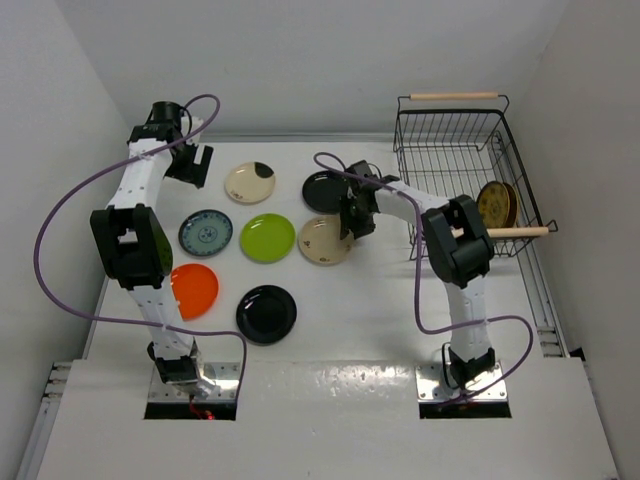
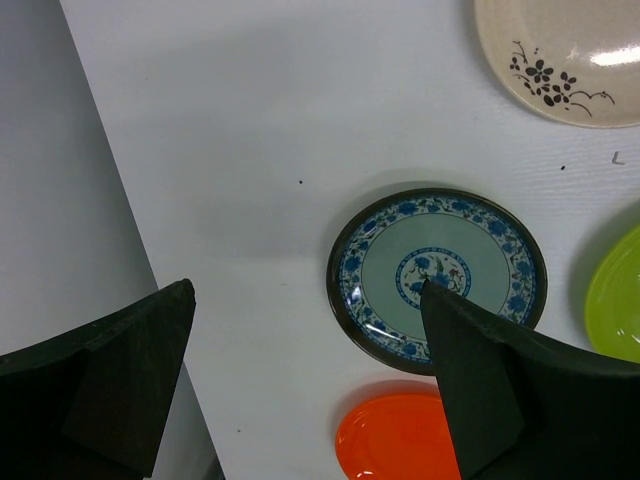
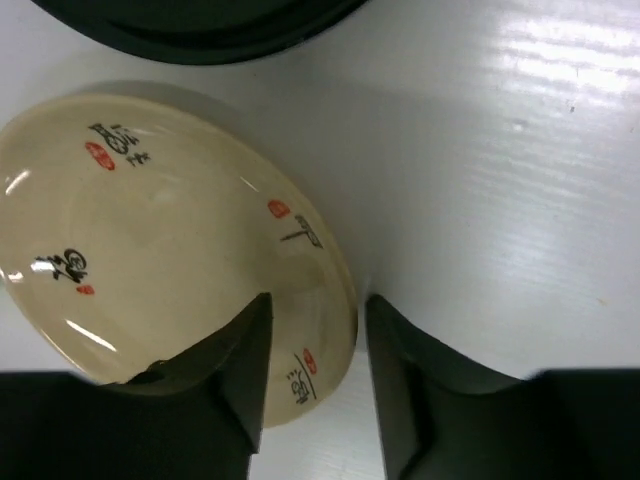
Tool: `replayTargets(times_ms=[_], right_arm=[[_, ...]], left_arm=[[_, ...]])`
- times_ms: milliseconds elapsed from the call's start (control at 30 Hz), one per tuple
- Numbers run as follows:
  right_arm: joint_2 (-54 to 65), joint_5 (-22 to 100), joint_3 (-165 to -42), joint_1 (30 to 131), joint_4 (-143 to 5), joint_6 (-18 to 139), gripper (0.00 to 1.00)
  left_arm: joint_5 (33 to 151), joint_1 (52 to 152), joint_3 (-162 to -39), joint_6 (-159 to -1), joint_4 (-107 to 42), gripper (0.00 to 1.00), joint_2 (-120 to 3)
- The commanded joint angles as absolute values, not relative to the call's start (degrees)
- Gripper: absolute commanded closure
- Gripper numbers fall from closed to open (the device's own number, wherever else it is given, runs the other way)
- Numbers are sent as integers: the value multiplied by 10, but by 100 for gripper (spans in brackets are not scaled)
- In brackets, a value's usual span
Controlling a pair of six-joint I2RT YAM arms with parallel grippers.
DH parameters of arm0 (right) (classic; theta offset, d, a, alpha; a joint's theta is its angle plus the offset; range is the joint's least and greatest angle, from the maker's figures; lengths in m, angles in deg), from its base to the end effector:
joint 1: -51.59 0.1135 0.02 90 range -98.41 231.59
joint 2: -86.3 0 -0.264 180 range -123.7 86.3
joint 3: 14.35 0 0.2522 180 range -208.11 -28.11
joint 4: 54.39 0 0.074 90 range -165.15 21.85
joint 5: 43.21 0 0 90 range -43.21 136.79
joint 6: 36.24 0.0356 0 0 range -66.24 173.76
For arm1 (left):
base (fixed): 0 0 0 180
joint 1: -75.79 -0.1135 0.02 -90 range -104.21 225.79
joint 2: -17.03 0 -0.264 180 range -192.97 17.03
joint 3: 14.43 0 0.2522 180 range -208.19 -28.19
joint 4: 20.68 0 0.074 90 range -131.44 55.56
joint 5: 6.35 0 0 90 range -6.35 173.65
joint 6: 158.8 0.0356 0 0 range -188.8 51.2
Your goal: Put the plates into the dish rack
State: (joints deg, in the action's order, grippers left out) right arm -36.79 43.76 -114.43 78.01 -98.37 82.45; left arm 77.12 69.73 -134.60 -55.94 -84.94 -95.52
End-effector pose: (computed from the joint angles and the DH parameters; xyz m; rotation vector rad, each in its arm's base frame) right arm 0.3924 0.1971 0.1353 0.0403 2.7910 0.3283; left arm 0.4285 0.0496 0.2994 0.1087 2.5705 0.2714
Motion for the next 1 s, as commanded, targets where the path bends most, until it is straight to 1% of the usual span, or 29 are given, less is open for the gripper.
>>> replayTargets(times_ms=[0, 33, 100, 200, 233, 333, 400, 433, 500, 533, 567, 600, 633, 667, 700, 733, 767, 800, 867, 900, 933, 967], right_arm=[[-369, 427, -1104, 778, -969, 851, 61], [-366, 417, -1098, 777, -965, 852, 81], [-348, 416, -1092, 773, -967, 849, 99], [-304, 433, -1092, 766, -973, 834, 100], [-294, 456, -1095, 767, -976, 811, 100], [-210, 486, -1115, 767, -997, 757, 100], [-182, 498, -1142, 766, -1006, 722, 100], [-138, 514, -1159, 766, -1009, 711, 100], [-111, 532, -1194, 764, -1016, 658, 100], [-73, 588, -1202, 761, -1016, 644, 100], [-63, 612, -1210, 753, -1017, 602, 100], [-45, 665, -1228, 747, -1016, 589, 100], [-37, 751, -1231, 742, -1013, 576, 100], [-23, 780, -1233, 717, -1009, 520, 100], [-23, 804, -1233, 705, -1006, 503, 100], [-20, 872, -1229, 681, -997, 473, 100], [-19, 892, -1228, 655, -990, 456, 100], [-19, 929, -1215, 644, -979, 403, 100], [-19, 960, -1165, 608, -917, 364, 100], [-19, 957, -1150, 577, -901, 321, 100], [-19, 951, -1136, 568, -879, 312, 100], [-19, 918, -1101, 543, -860, 307, 100]], left_arm=[[764, 695, -1347, -559, -841, 0, -951], [764, 695, -1347, -559, -841, 0, -951], [764, 695, -1347, -559, -841, 0, -951], [764, 695, -1347, -559, -841, 0, -951], [764, 695, -1347, -559, -841, 0, -951], [764, 695, -1347, -559, -841, 0, -951], [764, 695, -1347, -554, -841, 0, -951], [764, 695, -1347, -554, -841, 0, -951], [764, 695, -1347, -554, -841, 0, -951], [764, 695, -1347, -554, -841, 0, -951], [764, 695, -1347, -554, -841, 0, -951], [764, 695, -1347, -554, -841, 0, -951], [764, 695, -1347, -554, -841, 0, -951], [764, 695, -1347, -554, -841, 0, -951], [764, 695, -1347, -554, -841, 0, -951], [764, 695, -1347, -554, -841, 0, -951], [764, 695, -1347, -554, -841, 0, -951], [764, 695, -1347, -554, -841, 0, -951], [764, 695, -1347, -554, -841, 0, -951], [764, 695, -1347, -554, -841, 0, -951], [770, 695, -1347, -554, -841, 0, -951], [770, 695, -1347, -554, -841, 0, -951]])
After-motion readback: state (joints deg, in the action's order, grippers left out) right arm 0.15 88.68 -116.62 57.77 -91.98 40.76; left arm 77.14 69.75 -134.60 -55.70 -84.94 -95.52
